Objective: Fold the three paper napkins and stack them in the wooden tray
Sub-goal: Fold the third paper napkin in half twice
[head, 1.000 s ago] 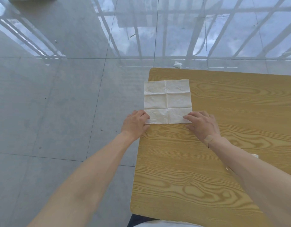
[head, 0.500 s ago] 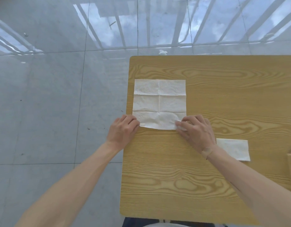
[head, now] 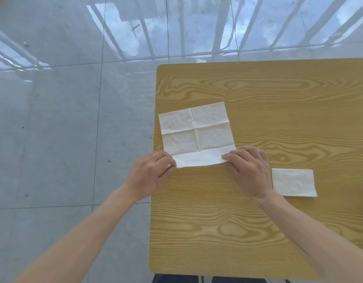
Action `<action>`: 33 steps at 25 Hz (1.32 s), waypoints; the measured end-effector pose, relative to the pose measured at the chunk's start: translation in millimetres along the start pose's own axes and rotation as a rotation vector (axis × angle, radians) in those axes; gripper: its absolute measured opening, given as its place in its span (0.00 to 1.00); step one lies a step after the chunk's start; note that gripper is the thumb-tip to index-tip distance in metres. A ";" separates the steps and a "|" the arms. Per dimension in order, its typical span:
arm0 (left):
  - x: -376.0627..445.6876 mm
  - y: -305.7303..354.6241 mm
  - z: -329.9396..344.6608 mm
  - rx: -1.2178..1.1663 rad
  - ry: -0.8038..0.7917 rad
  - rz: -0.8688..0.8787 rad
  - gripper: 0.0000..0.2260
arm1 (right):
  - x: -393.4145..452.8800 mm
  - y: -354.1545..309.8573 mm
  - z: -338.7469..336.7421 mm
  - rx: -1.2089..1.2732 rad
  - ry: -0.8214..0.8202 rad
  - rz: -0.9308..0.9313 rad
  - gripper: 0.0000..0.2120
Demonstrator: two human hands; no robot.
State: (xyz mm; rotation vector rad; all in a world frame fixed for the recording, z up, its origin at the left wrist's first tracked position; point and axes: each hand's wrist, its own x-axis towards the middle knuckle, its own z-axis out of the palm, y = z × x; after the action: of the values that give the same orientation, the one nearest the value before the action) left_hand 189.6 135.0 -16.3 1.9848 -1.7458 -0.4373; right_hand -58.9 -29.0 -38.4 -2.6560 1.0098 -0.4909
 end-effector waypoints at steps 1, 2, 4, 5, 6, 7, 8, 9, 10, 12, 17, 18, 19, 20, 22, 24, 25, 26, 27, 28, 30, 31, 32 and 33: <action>-2.5 2.9 -3.2 -0.040 -0.008 -0.038 0.05 | -2.2 -1.2 -3.8 0.024 -0.004 0.009 0.04; -6.0 5.7 -6.3 -0.089 -0.020 -0.077 0.03 | -4.7 -3.2 -7.6 0.052 -0.022 0.024 0.03; -13.5 9.9 -10.7 -0.189 -0.047 -0.140 0.00 | -9.8 -7.5 -16.2 0.119 -0.064 0.056 0.02; -17.5 11.0 -12.0 -0.237 -0.060 -0.168 0.01 | -11.6 -9.5 -20.9 0.162 -0.078 0.072 0.03; -21.3 11.7 -12.9 -0.292 -0.075 -0.200 0.02 | -12.7 -10.8 -25.5 0.210 -0.091 0.088 0.03; -24.5 11.7 -13.1 -0.353 -0.085 -0.239 0.03 | -13.2 -11.5 -29.6 0.259 -0.108 0.107 0.04; -26.6 11.1 -13.1 -0.415 -0.092 -0.288 0.03 | -13.1 -11.7 -33.0 0.309 -0.130 0.130 0.04; -27.7 9.7 -12.6 -0.470 -0.096 -0.347 0.04 | -12.1 -12.1 -35.1 0.359 -0.157 0.167 0.05; -27.7 7.8 -11.7 -0.516 -0.100 -0.409 0.04 | -10.9 -12.1 -35.9 0.406 -0.182 0.219 0.05; -24.0 4.9 -7.4 -0.588 -0.111 -0.506 0.04 | -8.9 -9.8 -34.2 0.502 -0.212 0.376 0.08; -6.8 3.5 3.5 -0.706 -0.158 -0.596 0.13 | -1.8 -1.8 -24.5 0.603 -0.243 0.602 0.08; -3.5 3.3 4.9 -0.686 -0.164 -0.600 0.14 | 0.4 -0.6 -22.9 0.606 -0.241 0.617 0.08; -0.9 4.1 6.7 -0.657 -0.154 -0.593 0.13 | 2.4 0.5 -21.3 0.613 -0.238 0.634 0.07; 1.8 4.6 9.1 -0.619 -0.124 -0.581 0.10 | 3.8 2.2 -19.7 0.620 -0.236 0.646 0.06; 7.9 4.2 13.2 -0.534 -0.029 -0.560 0.08 | 7.0 5.8 -17.3 0.625 -0.237 0.653 0.05; 12.0 2.0 17.3 -0.465 0.037 -0.582 0.07 | 12.0 9.8 -16.0 0.627 -0.235 0.638 0.06; 13.6 1.1 19.1 -0.437 0.049 -0.595 0.05 | 14.9 11.7 -15.3 0.623 -0.232 0.623 0.07; 14.3 0.2 21.0 -0.407 0.055 -0.601 0.04 | 17.8 13.6 -14.7 0.613 -0.227 0.608 0.07; 14.6 -0.6 23.3 -0.376 0.057 -0.600 0.04 | 20.3 15.3 -14.0 0.597 -0.222 0.595 0.07; 14.3 -0.9 25.4 -0.343 0.060 -0.592 0.03 | 22.2 16.8 -13.3 0.573 -0.218 0.583 0.06; 14.4 1.0 28.6 -0.281 0.075 -0.572 0.03 | 25.0 18.7 -12.4 0.519 -0.212 0.560 0.05; 14.4 1.9 29.9 -0.251 0.084 -0.564 0.04 | 25.9 19.3 -12.0 0.496 -0.209 0.545 0.05; 14.6 2.5 31.1 -0.216 0.092 -0.558 0.05 | 26.5 19.6 -11.4 0.473 -0.208 0.525 0.05; 14.5 3.1 32.0 -0.183 0.100 -0.558 0.06 | 26.7 19.3 -10.9 0.448 -0.206 0.504 0.05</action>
State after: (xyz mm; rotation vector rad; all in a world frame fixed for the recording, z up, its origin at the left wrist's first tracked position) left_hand 172.5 116.3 -40.8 2.2916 -1.0301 -0.6367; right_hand -55.9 -62.4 -29.4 -1.9257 1.2695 -0.2798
